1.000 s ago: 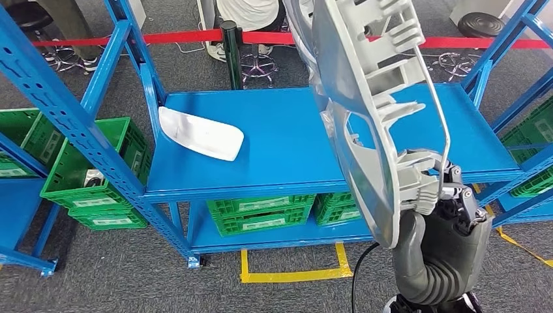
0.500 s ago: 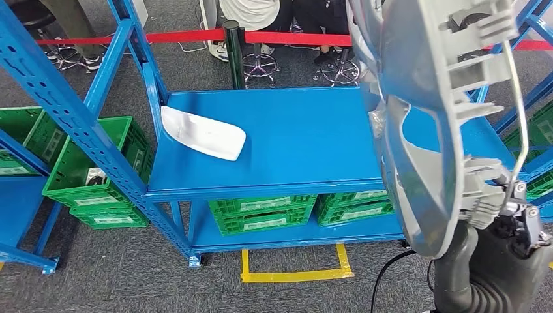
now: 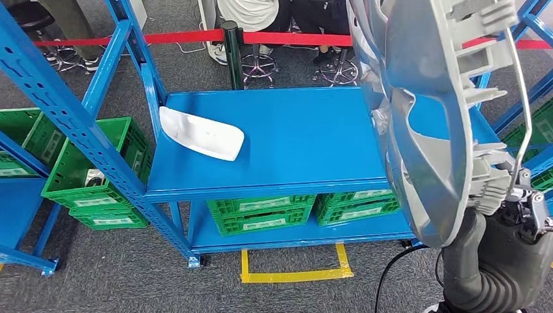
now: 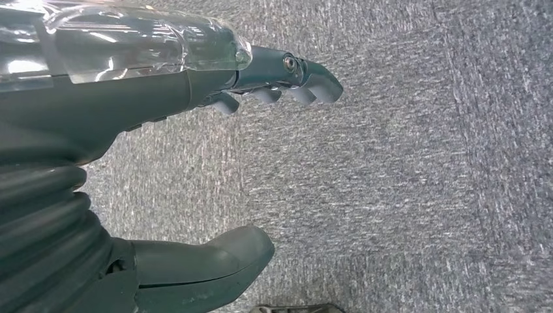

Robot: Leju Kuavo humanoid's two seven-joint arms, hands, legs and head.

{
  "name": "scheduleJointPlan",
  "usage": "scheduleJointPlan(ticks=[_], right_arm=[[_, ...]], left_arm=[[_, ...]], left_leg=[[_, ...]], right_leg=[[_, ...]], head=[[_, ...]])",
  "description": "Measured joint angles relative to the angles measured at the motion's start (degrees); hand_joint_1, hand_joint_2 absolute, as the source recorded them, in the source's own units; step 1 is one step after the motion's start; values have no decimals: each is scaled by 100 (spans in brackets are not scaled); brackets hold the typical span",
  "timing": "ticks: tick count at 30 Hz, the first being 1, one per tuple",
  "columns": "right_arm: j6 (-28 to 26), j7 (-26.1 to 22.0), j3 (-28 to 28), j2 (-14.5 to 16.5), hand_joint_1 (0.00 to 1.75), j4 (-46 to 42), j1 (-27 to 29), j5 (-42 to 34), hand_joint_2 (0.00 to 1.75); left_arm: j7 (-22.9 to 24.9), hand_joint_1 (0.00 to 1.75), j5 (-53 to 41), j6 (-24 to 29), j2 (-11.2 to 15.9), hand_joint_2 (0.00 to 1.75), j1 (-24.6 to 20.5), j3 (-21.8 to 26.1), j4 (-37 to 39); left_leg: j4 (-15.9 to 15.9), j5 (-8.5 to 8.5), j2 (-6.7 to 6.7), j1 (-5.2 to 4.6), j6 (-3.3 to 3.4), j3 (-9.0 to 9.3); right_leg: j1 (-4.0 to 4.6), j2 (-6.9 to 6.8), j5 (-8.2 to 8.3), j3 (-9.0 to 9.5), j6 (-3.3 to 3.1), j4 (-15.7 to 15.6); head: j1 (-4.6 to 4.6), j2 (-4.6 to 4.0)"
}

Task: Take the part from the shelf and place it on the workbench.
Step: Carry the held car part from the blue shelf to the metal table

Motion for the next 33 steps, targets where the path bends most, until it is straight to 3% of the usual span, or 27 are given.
scheduleJointPlan(ticks=[13, 22, 33], right_arm=[[21, -86, -102, -75, 175, 0, -6, -123, 175], [54, 320, 182, -40, 175, 5, -393, 544, 175], [37, -27, 528, 62, 175, 34, -477, 323, 175]], left_arm=[[51, 0, 71, 25, 9, 175, 36, 10, 1], [1, 0, 550, -194, 163, 175, 35, 299, 1], [-10, 0, 958, -214, 446, 175, 28, 782, -1]], left_leg=[[0, 0, 17, -1, 1, -1], [-1, 0, 60, 2, 0, 2], [-3, -1, 69, 3, -1, 3]], right_leg=[[-1, 5, 0, 0, 0, -1], [1, 16, 0, 0, 0, 3], [0, 24, 0, -2, -1, 3]], head=[[2, 0], [-2, 0], [1, 0]])
